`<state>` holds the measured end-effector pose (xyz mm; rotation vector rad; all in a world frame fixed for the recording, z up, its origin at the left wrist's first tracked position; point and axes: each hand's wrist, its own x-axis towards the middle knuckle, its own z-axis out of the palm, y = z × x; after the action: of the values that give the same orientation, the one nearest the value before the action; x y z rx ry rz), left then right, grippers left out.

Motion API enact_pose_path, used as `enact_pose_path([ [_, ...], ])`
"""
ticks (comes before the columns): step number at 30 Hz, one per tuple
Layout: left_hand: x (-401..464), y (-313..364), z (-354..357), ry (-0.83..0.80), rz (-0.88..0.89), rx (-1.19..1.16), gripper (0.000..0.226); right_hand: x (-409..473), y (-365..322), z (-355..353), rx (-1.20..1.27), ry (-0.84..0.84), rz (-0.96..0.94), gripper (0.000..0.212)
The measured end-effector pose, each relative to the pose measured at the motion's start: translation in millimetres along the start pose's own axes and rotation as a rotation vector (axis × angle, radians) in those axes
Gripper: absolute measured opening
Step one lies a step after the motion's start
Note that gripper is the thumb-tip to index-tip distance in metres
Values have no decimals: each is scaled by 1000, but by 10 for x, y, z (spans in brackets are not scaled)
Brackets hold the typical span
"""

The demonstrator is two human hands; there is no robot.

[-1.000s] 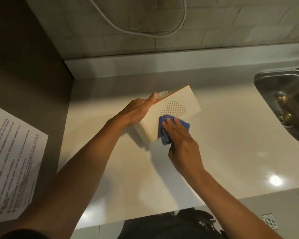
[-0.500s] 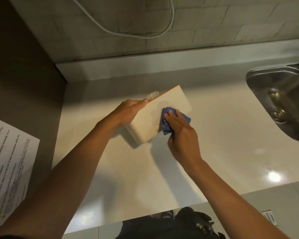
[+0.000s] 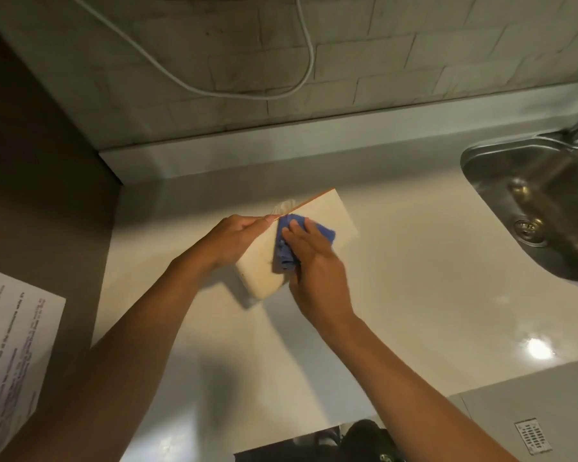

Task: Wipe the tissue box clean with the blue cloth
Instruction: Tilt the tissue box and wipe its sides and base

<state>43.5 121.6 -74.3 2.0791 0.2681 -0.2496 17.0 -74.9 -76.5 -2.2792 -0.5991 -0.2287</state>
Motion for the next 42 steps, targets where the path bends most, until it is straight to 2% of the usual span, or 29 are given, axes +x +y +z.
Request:
enact_pose_path([
  [3,3,12,7,-11,8,29,55,-181,25,15,-4,-19,-144,59],
  [7,-31,-6,-1,-40,20,32,54,111,394,-230,-51,87,-5,49],
  [9,-48,27,-3,-63,13,54,51,298,471,-247,-94,75,41,42],
  [13,-54,43,-10,-6,-1,75,46,131,301,-102,-13,55,-18,30],
  [15,-63,33,15,-7,-4,88,52,-128,286,-115,-64,23,-142,47],
  [17,-85,43,37,-25,17,99,54,-162,418,-234,-4,11,-132,58],
  [20,-128,107,38,-38,35,144,41,163,589,-381,18,93,59,48],
  [22,-159,152,38,-42,44,169,43,403,587,-420,58,132,145,41],
  [27,-153,171,29,20,31,224,27,118,410,-267,21,27,-54,53],
  [30,-144,164,40,0,24,243,33,-148,615,-328,7,32,-71,53],
  [35,-137,262,44,17,20,290,46,427,677,-548,65,147,132,22],
  [36,-139,281,21,15,11,319,43,492,617,-542,65,107,111,25],
  [39,-90,347,-80,-27,-44,394,27,385,435,-416,24,-17,-34,53],
  [42,92,490,-117,-111,-113,549,35,166,397,-211,69,-27,-9,52],
])
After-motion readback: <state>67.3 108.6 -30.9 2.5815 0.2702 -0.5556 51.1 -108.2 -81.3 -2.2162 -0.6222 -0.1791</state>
